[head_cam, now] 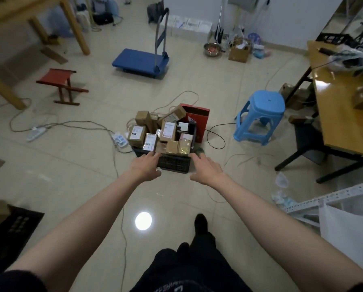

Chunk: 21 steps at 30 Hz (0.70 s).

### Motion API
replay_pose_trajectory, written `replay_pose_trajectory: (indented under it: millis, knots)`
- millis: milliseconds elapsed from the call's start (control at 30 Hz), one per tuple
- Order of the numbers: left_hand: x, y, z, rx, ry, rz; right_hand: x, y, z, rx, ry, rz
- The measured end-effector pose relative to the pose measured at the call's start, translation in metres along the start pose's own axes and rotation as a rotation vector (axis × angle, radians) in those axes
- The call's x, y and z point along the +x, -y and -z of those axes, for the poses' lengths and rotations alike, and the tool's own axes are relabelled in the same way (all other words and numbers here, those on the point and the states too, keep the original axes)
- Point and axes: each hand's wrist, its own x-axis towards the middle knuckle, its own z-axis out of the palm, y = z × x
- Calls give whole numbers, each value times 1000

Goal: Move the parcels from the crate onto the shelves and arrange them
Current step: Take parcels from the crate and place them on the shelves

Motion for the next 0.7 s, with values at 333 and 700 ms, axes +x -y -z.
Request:
replay_pose_trajectory:
  millis: [333, 700]
  knots:
    - [101, 63, 23, -59, 36, 49, 139, 22, 17, -40, 69, 110]
    - [248, 147, 59, -86, 193, 159, 345, 42, 53, 43, 190, 159]
